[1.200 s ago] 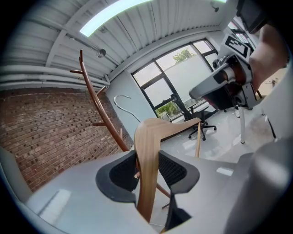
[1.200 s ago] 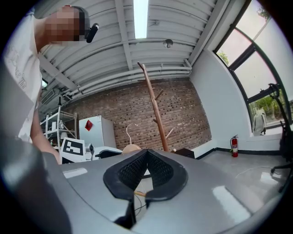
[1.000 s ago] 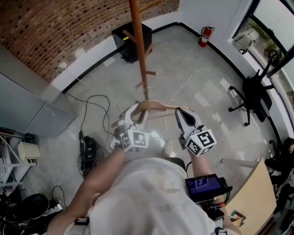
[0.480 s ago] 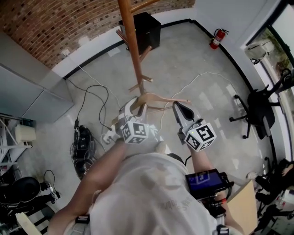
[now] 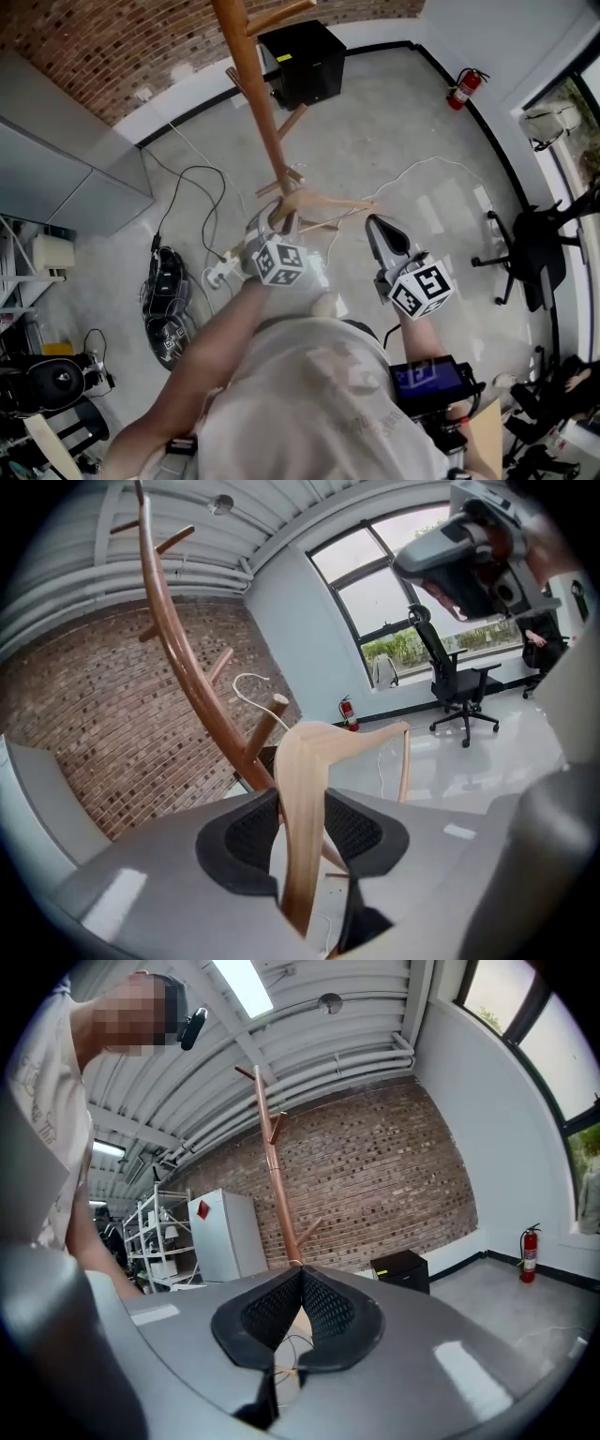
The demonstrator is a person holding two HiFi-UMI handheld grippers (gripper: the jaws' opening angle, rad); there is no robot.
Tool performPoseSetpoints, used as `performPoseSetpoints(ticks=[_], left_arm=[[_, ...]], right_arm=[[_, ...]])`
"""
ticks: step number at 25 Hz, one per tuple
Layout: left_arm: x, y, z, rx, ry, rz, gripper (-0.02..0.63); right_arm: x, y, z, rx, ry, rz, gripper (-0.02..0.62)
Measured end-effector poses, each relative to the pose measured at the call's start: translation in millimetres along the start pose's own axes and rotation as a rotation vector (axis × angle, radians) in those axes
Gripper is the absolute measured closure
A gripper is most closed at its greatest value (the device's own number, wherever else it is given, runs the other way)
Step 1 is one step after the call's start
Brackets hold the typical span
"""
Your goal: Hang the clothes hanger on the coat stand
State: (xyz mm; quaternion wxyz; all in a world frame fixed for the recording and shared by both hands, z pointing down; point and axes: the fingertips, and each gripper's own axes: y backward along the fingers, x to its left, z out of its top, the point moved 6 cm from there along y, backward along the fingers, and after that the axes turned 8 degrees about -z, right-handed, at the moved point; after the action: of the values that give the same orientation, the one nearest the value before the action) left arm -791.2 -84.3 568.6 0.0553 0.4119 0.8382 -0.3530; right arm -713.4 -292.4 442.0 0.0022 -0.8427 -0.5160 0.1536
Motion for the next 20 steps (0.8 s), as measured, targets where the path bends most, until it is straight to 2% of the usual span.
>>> performPoseSetpoints(ticks=[7, 11, 20], left_arm=[[-2, -23, -31, 0.051, 0.0, 0.03, 0.453], [-4, -40, -41, 0.08, -0.002, 0.031, 0.453], [17, -57, -59, 0.155, -0.003, 0.061, 0.453]], right_arm=[[-8, 3, -17, 0.057, 0.017, 0.016, 0.581], [-21, 1, -16, 0.069, 0.014, 0.015, 0.581], [-17, -4, -13, 0.076, 0.012, 0.043, 0.581]])
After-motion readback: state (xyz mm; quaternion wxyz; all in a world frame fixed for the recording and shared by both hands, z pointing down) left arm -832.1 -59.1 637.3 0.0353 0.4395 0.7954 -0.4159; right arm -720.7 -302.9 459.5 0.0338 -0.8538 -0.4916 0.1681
